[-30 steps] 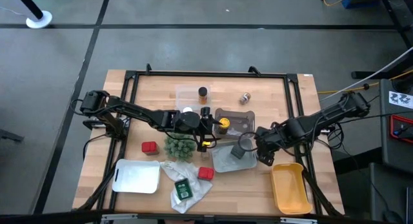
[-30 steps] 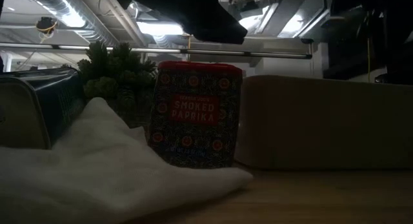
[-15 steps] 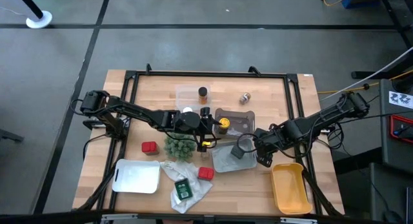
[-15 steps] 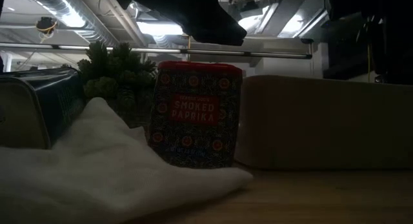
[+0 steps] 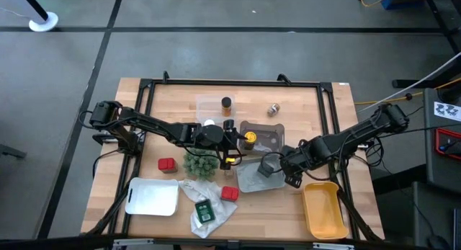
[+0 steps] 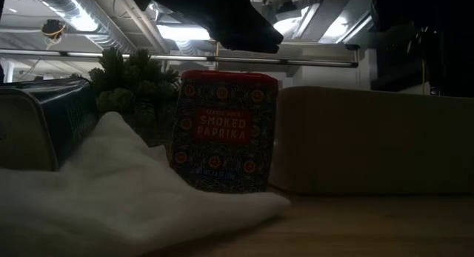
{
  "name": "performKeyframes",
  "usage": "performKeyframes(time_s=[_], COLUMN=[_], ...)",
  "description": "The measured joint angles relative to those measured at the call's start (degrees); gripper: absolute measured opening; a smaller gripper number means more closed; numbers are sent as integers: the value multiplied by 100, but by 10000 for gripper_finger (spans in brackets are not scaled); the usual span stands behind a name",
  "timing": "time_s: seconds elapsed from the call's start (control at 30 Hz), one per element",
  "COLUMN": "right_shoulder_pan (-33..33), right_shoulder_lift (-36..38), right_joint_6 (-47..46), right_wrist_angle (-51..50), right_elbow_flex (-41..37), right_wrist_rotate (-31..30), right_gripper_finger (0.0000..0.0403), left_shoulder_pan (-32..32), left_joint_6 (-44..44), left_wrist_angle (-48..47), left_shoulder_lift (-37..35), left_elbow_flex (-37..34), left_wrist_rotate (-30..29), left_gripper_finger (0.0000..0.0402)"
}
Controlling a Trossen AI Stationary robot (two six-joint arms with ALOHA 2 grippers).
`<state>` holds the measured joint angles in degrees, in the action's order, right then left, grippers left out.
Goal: Sort spices by type
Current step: Put the black seasoning bottle into the top transparent bin aligned with the other black seasoning bottle
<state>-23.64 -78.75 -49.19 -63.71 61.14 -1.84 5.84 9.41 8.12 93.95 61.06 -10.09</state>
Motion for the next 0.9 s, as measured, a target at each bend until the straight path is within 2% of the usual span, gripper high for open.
performKeyframes(time_s=[0.53,0.9], right_shoulder_pan=[0,2], right_shoulder_lift=[-53,-115], right_joint_6=[2,-77], right_wrist_angle=[-64,225], right_elbow_flex=[-15,-387], right_wrist_rotate=[-13,-23], right_gripper_finger=[244,239], left_shoulder_pan=[-1,-1], left_joint_6=[0,7], left_wrist_angle=[-2,7], left_shoulder_lift=[0,0], left_elbow_flex=[0,0], left_wrist_rotate=[0,0], left_gripper_finger=[276,276])
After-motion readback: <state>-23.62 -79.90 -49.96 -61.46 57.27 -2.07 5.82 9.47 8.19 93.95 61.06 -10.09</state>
